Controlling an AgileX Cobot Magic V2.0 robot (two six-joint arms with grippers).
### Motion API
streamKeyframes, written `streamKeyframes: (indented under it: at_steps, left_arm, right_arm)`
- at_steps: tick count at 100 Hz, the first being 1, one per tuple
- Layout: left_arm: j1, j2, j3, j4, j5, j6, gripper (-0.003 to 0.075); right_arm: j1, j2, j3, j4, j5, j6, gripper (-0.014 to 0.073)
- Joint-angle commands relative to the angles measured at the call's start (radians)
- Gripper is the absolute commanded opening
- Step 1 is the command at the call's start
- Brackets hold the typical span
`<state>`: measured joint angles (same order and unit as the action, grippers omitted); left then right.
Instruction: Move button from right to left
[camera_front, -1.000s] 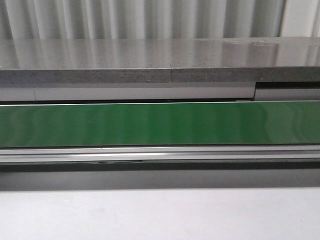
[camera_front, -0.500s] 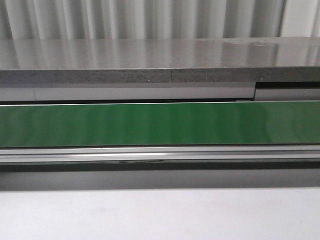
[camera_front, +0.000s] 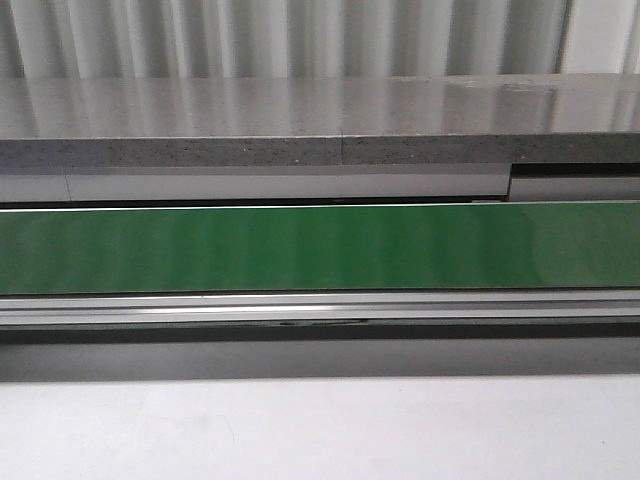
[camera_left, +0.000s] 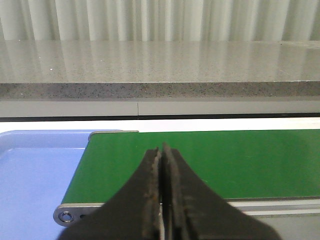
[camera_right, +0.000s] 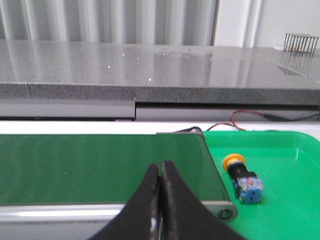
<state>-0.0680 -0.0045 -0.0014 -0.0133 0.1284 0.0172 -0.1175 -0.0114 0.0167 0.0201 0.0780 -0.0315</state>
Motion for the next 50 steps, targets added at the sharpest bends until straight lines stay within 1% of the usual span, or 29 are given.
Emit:
streamKeyframes:
  at_steps: [1,11,19,50]
  left_arm:
    - [0.002,-0.035,0.025,-0.003,-0.086,-0.005,-0.002]
    - [0.002,-0.035,0.025,-0.003,-0.086,-0.005,-0.002]
    - [0.002,-0.035,0.025,-0.003,-0.086,-0.005,-0.002]
    - [0.002,-0.035,0.025,-0.003,-0.086,-0.005,-0.002]
  right_arm:
    - [-0.006,-0.005,-0.075,-0.032,-0.007,0.0,-0.0067]
    - [-0.006,0.026,-0.15,-0.106,0.083,-0.004,-0.0067]
    - [-0.006,0.068,-0.213,-0.168,0.111,-0.004,-0.0067]
    - [-0.005,0.29,-0.428,-0.175,0.115,-0.003,-0.0067]
